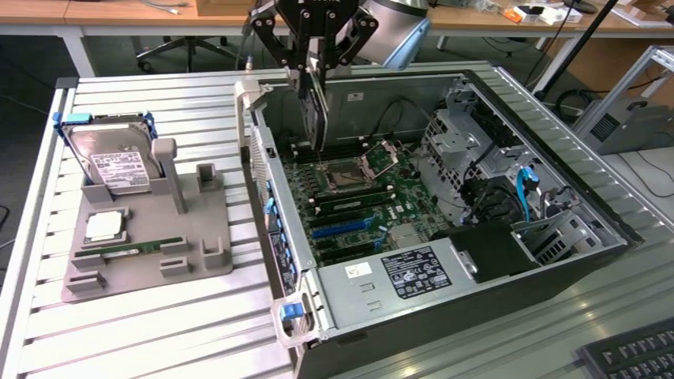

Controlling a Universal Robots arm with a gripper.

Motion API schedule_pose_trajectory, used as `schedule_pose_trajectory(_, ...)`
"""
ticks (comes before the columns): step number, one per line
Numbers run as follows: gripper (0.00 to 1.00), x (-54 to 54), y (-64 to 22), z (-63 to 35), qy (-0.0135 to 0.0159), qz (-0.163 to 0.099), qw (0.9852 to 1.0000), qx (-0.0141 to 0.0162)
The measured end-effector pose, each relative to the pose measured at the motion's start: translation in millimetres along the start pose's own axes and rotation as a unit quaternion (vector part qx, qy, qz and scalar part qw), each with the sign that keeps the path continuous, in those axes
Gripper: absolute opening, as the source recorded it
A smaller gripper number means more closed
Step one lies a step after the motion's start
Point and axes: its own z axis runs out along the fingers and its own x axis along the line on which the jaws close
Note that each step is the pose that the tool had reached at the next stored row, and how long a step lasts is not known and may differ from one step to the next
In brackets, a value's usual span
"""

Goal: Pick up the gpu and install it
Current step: 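Pick up the gpu and move the gpu toward the slot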

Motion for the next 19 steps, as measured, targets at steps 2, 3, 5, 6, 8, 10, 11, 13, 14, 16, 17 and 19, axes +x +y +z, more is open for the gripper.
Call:
schedule_pose_trajectory(2,0.27,-0.8,0.1,0.0,0.0000,0.000,1.0000,0.0000)
schedule_pose_trajectory(3,0.27,-1.1,0.1,0.0,0.0000,0.000,1.0000,0.0000)
schedule_pose_trajectory(5,0.27,-1.7,0.1,0.0,0.0000,0.000,1.0000,0.0000)
schedule_pose_trajectory(6,0.27,-2.0,0.2,0.0,0.0000,0.000,1.0000,0.0000)
schedule_pose_trajectory(8,0.27,-2.5,0.2,0.0,0.0000,0.000,1.0000,0.0000)
schedule_pose_trajectory(10,0.27,-3.2,0.2,0.1,0.0000,0.000,1.0000,0.0000)
schedule_pose_trajectory(11,0.27,-3.6,0.3,0.1,0.0000,0.000,1.0000,0.0000)
schedule_pose_trajectory(13,0.27,-4.2,0.3,0.1,0.0000,0.000,1.0000,0.0000)
schedule_pose_trajectory(14,0.27,-4.5,0.4,0.1,0.0000,0.000,1.0000,0.0000)
schedule_pose_trajectory(16,0.27,-5.2,0.4,0.1,0.0000,0.000,1.0000,0.0000)
schedule_pose_trajectory(17,0.27,-5.4,0.4,0.1,0.0000,0.000,1.0000,0.0000)
schedule_pose_trajectory(19,0.27,-6.1,0.5,0.2,0.0000,0.000,1.0000,0.0000)
